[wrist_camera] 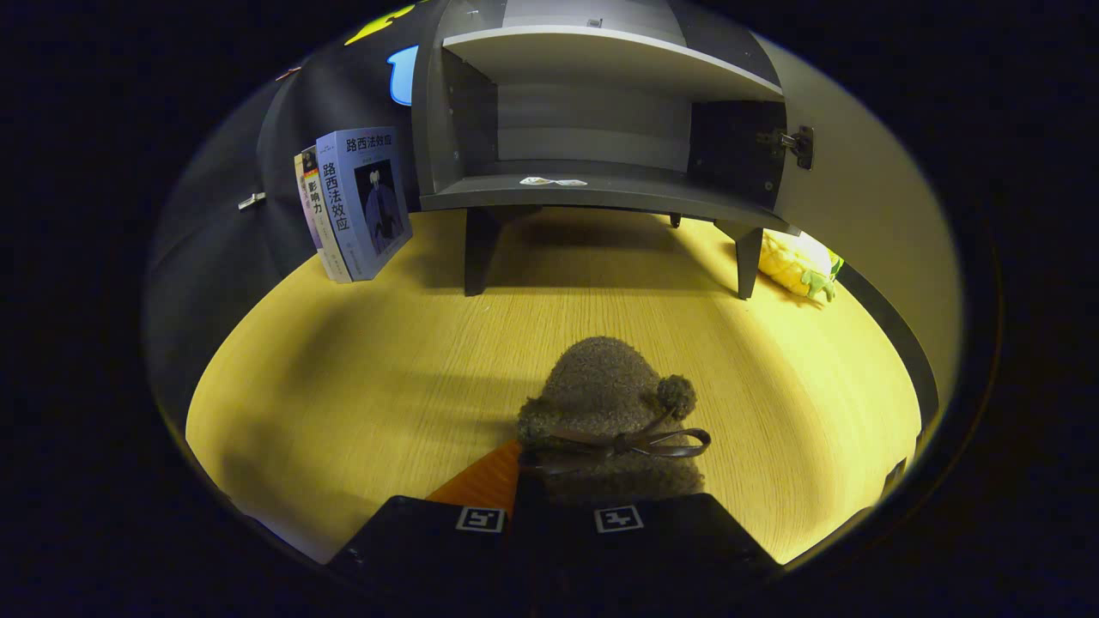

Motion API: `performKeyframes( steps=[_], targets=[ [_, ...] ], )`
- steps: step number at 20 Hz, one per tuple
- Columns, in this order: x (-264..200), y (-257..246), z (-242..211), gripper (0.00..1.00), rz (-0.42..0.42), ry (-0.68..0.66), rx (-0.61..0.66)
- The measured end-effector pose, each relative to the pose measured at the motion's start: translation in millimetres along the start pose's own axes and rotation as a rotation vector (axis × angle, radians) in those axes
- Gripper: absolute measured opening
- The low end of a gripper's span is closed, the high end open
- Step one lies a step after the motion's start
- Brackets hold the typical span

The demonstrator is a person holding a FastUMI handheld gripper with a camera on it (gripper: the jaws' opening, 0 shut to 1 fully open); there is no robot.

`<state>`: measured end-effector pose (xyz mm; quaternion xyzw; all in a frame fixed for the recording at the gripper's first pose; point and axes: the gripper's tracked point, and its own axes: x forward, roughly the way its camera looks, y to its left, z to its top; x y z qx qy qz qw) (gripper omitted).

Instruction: Open the shoe cabinet door, grab the shoes and put them into the shoe cabinet, then close the shoe cabinet door.

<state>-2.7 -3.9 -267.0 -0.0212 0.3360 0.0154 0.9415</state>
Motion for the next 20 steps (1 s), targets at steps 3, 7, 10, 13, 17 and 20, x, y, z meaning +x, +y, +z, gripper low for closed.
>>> performKeyframes(
  steps=[3,7,10,13,17,20],
  targets=[
    [-1,-5,2,0.05,-0.016,0.001,-0.017],
    [-1,-2,2,0.05,-0.002,0.006,-0.008],
    [-8,-3,8,0.05,0.004,0.000,-0.007],
    [-9,-5,21,0.05,0.007,-0.036,-0.021],
    [-22,-4,42,0.05,0.009,-0.072,-0.011],
    [-30,-8,60,0.05,-0.004,-0.107,-0.017]
  ],
)
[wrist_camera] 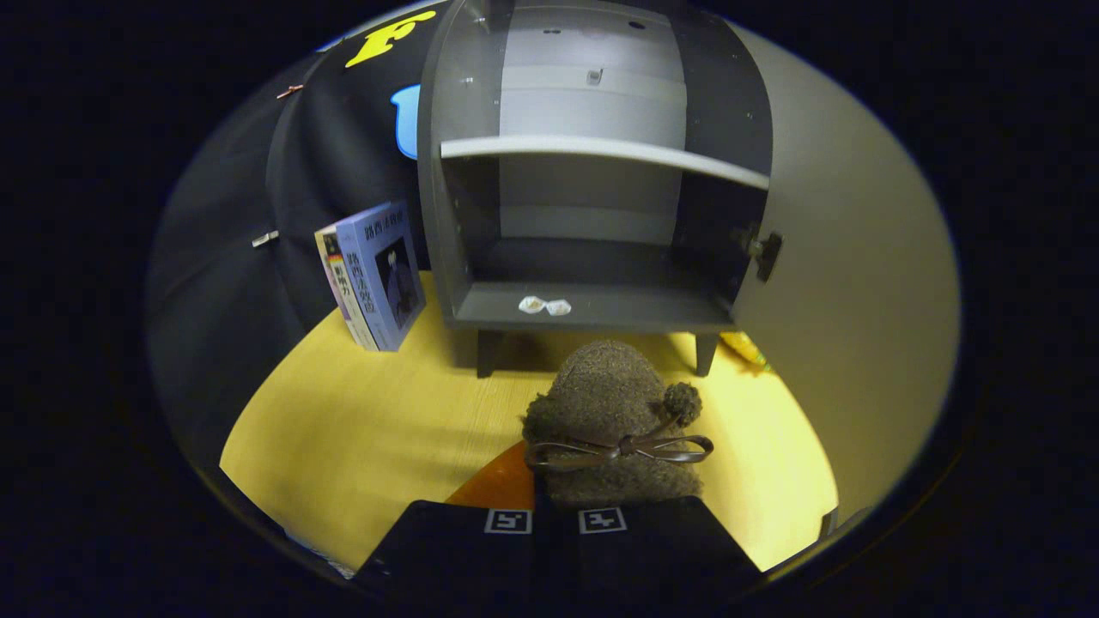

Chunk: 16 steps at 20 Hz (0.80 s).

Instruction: Open the shoe cabinet door, grab the shoes and put them into the shoe cabinet, then close the shoe cabinet door.

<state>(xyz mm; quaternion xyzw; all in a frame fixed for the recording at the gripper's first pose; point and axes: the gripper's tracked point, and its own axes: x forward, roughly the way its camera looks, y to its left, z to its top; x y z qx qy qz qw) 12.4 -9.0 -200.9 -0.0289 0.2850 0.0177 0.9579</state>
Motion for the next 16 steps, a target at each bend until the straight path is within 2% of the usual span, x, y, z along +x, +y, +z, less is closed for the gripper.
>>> performKeyframes(
  steps=[10,16],
  targets=[
    [-14,-2,41,0.05,-0.027,-0.050,0.050],
    [-12,-10,78,0.05,-0.052,-0.130,0.059]
  ],
)
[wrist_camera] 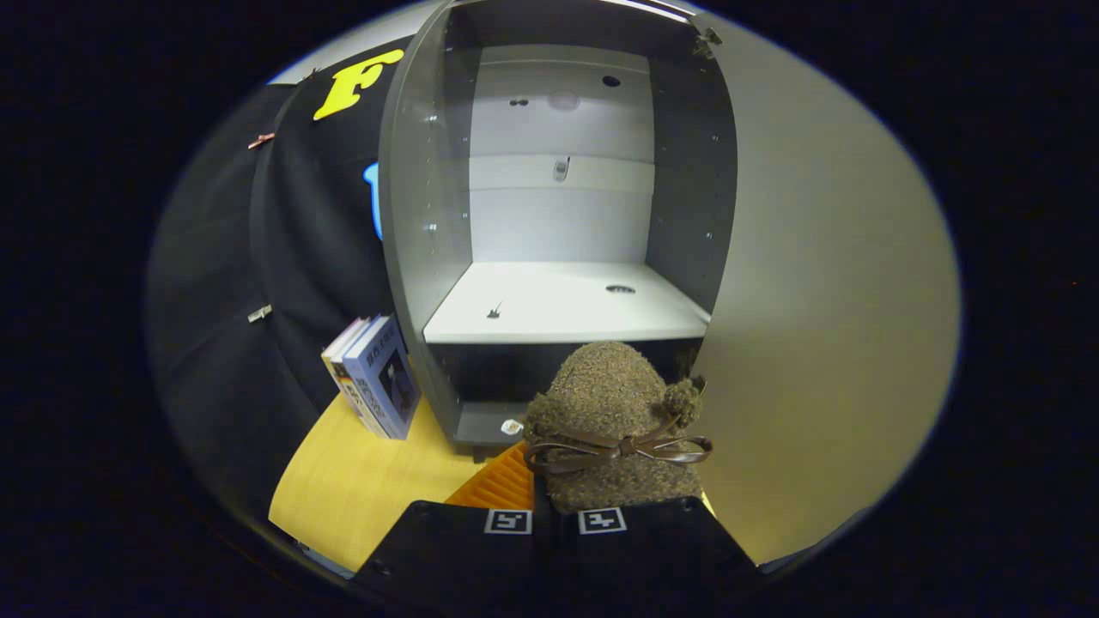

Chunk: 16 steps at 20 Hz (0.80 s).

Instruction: Open the shoe cabinet door, grab the shoes and put them into the shoe cabinet, then close the shoe cabinet door.

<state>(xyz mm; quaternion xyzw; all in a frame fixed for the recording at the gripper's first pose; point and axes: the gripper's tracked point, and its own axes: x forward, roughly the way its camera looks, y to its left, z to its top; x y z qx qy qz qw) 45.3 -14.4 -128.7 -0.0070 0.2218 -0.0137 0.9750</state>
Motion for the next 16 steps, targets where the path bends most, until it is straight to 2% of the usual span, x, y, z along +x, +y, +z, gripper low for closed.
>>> performKeyframes(
  steps=[7,16],
  targets=[
    [7,-4,29,0.05,-0.014,-0.020,-0.001],
    [31,0,49,0.05,0.007,0.003,-0.007]
  ],
)
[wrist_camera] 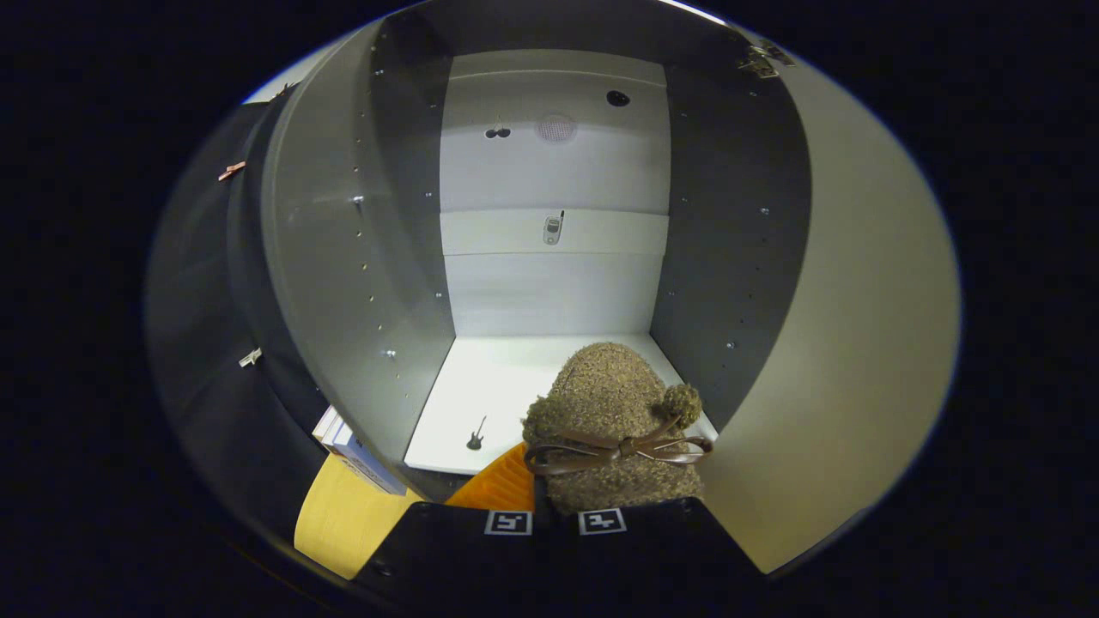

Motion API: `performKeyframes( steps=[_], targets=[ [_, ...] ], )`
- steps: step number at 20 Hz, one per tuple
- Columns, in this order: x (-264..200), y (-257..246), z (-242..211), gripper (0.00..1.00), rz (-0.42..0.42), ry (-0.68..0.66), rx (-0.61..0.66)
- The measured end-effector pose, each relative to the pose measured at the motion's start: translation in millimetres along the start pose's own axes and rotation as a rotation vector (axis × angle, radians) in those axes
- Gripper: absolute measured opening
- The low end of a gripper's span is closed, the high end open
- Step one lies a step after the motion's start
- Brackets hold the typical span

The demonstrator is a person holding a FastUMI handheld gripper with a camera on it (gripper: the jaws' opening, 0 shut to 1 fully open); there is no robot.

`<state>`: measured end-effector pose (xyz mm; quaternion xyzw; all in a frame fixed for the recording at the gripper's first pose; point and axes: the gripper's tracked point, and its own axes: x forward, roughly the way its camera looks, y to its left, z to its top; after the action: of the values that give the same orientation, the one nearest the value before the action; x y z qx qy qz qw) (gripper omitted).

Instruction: Open the shoe cabinet door, grab the shoes and put them into the shoe cabinet, then close the shoe cabinet door.

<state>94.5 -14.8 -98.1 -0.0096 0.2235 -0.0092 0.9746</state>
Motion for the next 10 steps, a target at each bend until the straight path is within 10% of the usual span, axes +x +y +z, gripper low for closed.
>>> performKeyframes(
  steps=[10],
  targets=[
    [31,0,6,0.05,0.012,0.045,-0.009]
  ],
)
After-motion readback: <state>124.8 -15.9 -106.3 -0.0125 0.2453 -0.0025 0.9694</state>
